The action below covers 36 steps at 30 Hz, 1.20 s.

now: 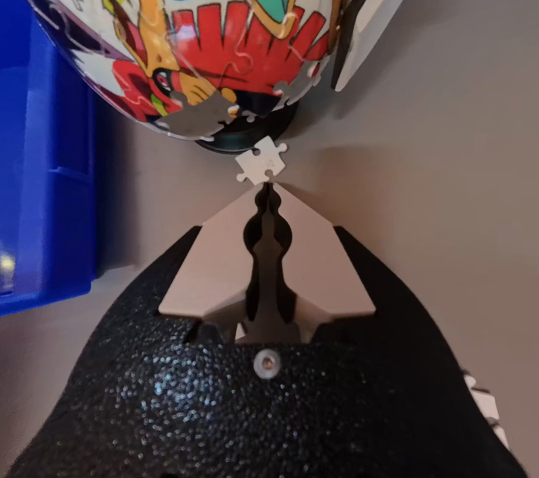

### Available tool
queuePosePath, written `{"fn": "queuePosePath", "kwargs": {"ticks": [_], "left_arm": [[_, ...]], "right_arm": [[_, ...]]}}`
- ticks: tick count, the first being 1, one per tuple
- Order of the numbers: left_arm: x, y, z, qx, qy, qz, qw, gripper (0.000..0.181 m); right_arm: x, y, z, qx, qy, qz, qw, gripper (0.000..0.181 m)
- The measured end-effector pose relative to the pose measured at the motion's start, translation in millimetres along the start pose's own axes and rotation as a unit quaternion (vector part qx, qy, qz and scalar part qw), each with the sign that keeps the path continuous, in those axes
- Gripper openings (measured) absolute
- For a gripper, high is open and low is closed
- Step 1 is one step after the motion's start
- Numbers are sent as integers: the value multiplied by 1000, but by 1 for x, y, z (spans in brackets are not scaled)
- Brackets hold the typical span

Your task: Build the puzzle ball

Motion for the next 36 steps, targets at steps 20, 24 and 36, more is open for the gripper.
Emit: {"fn": "queuePosePath", "kwargs": {"ticks": [20, 24, 36], "left_arm": [[-5, -5, 5, -16, 50, 69, 996, 42], [1, 1, 1, -11, 57, 100, 993, 38], [-9, -8, 9, -13, 93, 82, 992, 42]], "right_arm": [[0, 0, 0, -1, 0, -1, 1000, 135], [0, 0, 0, -3, 0, -2, 1000, 135], [1, 0, 0, -2, 3, -4, 1000, 135]]}}
Point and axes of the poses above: each gripper's, where its closed fingertips meet, y back along the fingers, z out of its top, x = y × z across the jaws, the point moved 8 cm from there along y, back along the fingers, and after that the axes turned 4 degrees about y, right-handed, at the moved point
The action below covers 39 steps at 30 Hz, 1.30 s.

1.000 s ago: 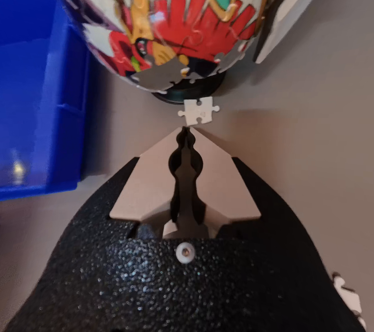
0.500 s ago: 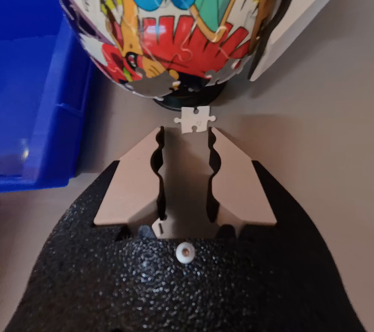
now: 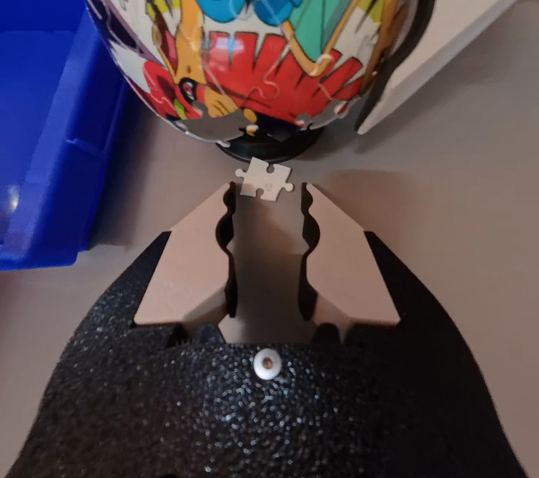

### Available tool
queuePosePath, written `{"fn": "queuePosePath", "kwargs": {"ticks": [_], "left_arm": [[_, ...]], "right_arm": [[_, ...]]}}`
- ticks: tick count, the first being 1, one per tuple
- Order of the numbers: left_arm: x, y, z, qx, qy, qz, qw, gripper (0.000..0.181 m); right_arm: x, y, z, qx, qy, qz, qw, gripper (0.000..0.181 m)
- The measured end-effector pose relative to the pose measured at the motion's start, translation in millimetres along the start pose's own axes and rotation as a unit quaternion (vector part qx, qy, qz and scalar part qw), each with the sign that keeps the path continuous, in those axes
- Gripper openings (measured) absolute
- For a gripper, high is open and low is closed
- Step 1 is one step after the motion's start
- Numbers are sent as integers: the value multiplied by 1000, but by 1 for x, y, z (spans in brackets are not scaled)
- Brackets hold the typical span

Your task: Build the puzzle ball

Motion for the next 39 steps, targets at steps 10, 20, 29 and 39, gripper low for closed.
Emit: {"fn": "queuePosePath", "kwargs": {"ticks": [10, 20, 29, 39], "left_arm": [[1, -3, 2, -2, 4, -20, 1000, 32], [-6, 2, 9, -52, -92, 7, 994, 32], [-2, -9, 20, -60, -96, 32, 993, 32], [-6, -12, 21, -53, -94, 61, 992, 33]], "right_arm": [[1, -4, 2, 71, 67, -8, 995, 137], [3, -8, 5, 114, 114, -27, 986, 138], [0, -7, 3, 83, 79, -14, 993, 138], [0, -7, 2, 77, 73, -15, 994, 138]]}}
Point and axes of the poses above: each gripper's, where its closed fingertips meet, y back along the fingers, z out of its top, x = y × z across the jaws, the point moved 8 cm from there along y, back along the fingers, and after that the axes turned 4 degrees about y, right-handed, at the moved point
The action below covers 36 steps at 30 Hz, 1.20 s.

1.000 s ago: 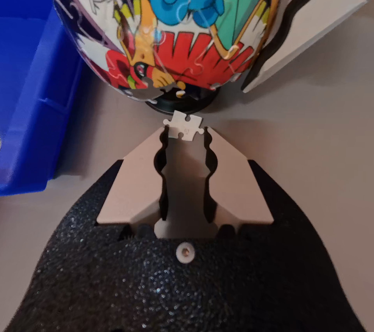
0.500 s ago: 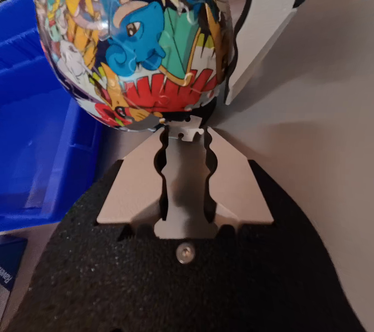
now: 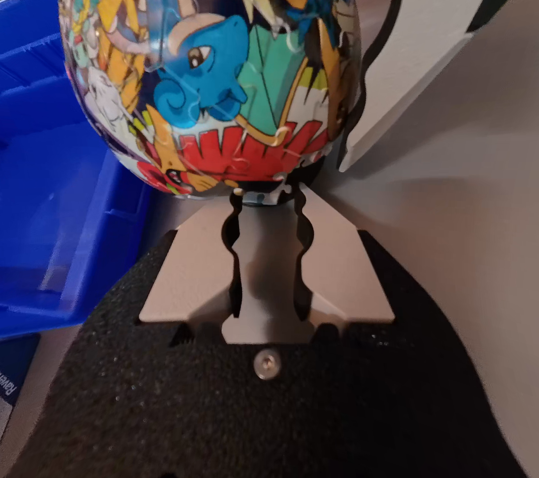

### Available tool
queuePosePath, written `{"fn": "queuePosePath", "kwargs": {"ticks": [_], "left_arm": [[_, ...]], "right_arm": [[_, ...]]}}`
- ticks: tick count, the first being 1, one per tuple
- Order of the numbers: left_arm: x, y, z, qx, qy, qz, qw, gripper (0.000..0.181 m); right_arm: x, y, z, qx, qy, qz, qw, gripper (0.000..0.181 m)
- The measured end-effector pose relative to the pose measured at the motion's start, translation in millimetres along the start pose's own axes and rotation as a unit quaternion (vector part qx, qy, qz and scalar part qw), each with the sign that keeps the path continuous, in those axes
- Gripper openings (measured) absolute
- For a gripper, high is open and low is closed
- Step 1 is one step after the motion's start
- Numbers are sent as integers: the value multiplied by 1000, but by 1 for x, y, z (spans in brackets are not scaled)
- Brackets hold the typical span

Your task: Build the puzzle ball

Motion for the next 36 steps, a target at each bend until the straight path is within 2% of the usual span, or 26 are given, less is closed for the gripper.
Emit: {"fn": "queuePosePath", "kwargs": {"ticks": [8, 11, 13, 17, 19, 21, 27, 34, 36], "left_arm": [[-1, 2, -1, -3, -4, -1, 1000, 34], [-5, 10, -10, 24, -32, -16, 999, 38], [-1, 19, -16, 29, -43, -2, 999, 38], [4, 29, -19, 23, 35, -41, 998, 36], [9, 24, -23, 60, 67, -53, 995, 44], [11, 20, -24, 69, 105, -63, 990, 51], [7, 15, -23, 57, 97, -97, 989, 25], [23, 21, -30, 65, 53, -133, 988, 26], [30, 21, -32, 70, 70, -123, 987, 34]], "right_arm": [[0, 0, 0, 0, 0, 0, 1000, 138], [0, 0, 0, -2, -2, 0, 1000, 138], [0, 0, 0, -1, -2, -1, 1000, 139], [0, 0, -1, -5, -3, -1, 1000, 139], [0, 0, -1, -12, -9, -2, 1000, 138], [0, 0, -1, -20, -17, -3, 1000, 139], [-4, 0, -5, -51, -63, 2, 997, 138], [-2, 3, -15, -116, -131, -10, 985, 138], [-1, 3, -16, -120, -146, -14, 982, 139]]}}
Point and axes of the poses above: each gripper's, where its closed fingertips meet, y back along the fingers, z out of its top, x = y × z across the jaws, the point moved 8 cm from there along y, back along the fingers, and after that the axes turned 4 degrees about y, right-handed, at the moved point
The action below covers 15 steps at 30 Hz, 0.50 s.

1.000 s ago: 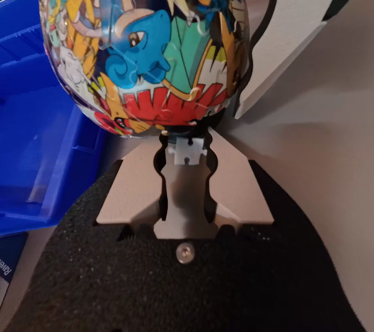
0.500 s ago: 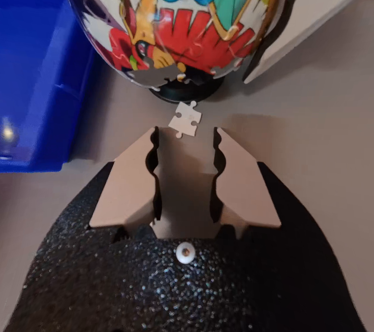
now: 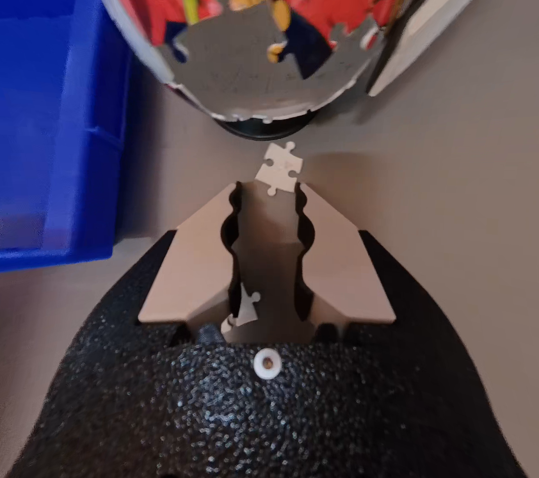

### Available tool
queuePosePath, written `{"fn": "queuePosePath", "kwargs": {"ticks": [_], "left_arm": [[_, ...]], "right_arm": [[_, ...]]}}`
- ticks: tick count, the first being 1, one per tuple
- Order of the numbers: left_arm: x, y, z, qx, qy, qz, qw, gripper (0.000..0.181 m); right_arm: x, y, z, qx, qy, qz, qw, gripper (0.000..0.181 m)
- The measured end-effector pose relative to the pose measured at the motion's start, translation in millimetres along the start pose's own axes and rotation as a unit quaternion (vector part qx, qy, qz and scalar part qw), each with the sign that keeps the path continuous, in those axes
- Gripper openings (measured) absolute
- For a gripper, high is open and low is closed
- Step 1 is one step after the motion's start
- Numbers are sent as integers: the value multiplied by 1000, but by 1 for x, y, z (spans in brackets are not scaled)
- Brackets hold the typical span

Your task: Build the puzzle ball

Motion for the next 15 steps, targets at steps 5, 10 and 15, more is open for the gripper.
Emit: {"fn": "queuePosePath", "kwargs": {"ticks": [5, 10, 15], "left_arm": [[5, 10, -1, -9, 54, 39, 998, 55], [-18, 12, 3, -20, 46, 41, 998, 50], [-19, -4, 3, -3, 28, 26, 999, 28]], "right_arm": [[3, 0, 0, 8, 5, -22, 1000, 139], [3, -1, -1, -11, -1, -35, 999, 139], [5, -1, -3, -44, -5, -52, 998, 139]]}}
Point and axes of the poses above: each gripper's, where its closed fingertips meet, y back along the fingers, z out of its top, x = y × z across the jaws, the point moved 8 cm from there along y, back along the fingers, and after that the axes turned 4 degrees about y, right-handed, at the moved point
